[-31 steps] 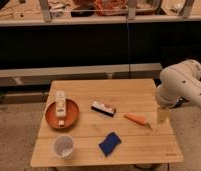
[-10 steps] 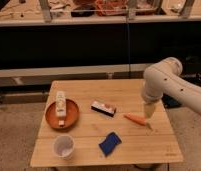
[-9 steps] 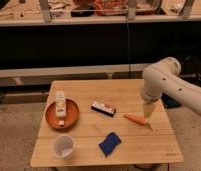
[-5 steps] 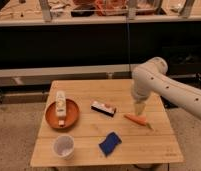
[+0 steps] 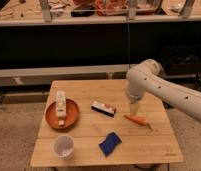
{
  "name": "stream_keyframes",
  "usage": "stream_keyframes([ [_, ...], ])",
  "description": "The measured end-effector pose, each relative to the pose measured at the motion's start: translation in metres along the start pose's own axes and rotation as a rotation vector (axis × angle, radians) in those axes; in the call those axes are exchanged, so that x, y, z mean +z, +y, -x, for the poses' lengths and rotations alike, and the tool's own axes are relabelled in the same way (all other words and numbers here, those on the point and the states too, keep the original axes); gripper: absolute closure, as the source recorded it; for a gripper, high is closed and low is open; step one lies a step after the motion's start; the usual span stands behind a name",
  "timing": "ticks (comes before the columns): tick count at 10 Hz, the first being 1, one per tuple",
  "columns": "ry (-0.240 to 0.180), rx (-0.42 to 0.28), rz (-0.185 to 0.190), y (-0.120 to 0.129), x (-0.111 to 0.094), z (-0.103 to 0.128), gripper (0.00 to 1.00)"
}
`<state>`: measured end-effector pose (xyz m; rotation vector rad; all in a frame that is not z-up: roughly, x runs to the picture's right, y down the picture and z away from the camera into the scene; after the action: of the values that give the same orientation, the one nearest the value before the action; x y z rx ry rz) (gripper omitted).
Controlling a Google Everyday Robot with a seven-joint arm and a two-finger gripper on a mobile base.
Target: Push the eraser across the table
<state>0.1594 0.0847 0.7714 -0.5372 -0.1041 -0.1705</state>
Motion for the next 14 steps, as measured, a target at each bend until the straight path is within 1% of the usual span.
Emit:
stream_keyframes([
  [2, -0.007, -0.01, 0.0, -0.002, 0.007, -0.002, 0.2],
  [5, -0.028, -0.031, 0.006, -0.006, 0.022, 0.009, 0.2],
  [8, -0.033, -0.046, 0.007, -0.008, 0.035, 0.008, 0.2],
  [11, -0.047, -0.062, 0.013, -0.011, 0.044, 0.016, 0.2],
  [14, -0.055, -0.071, 0.021, -0.011, 0.055, 0.017, 0.2],
])
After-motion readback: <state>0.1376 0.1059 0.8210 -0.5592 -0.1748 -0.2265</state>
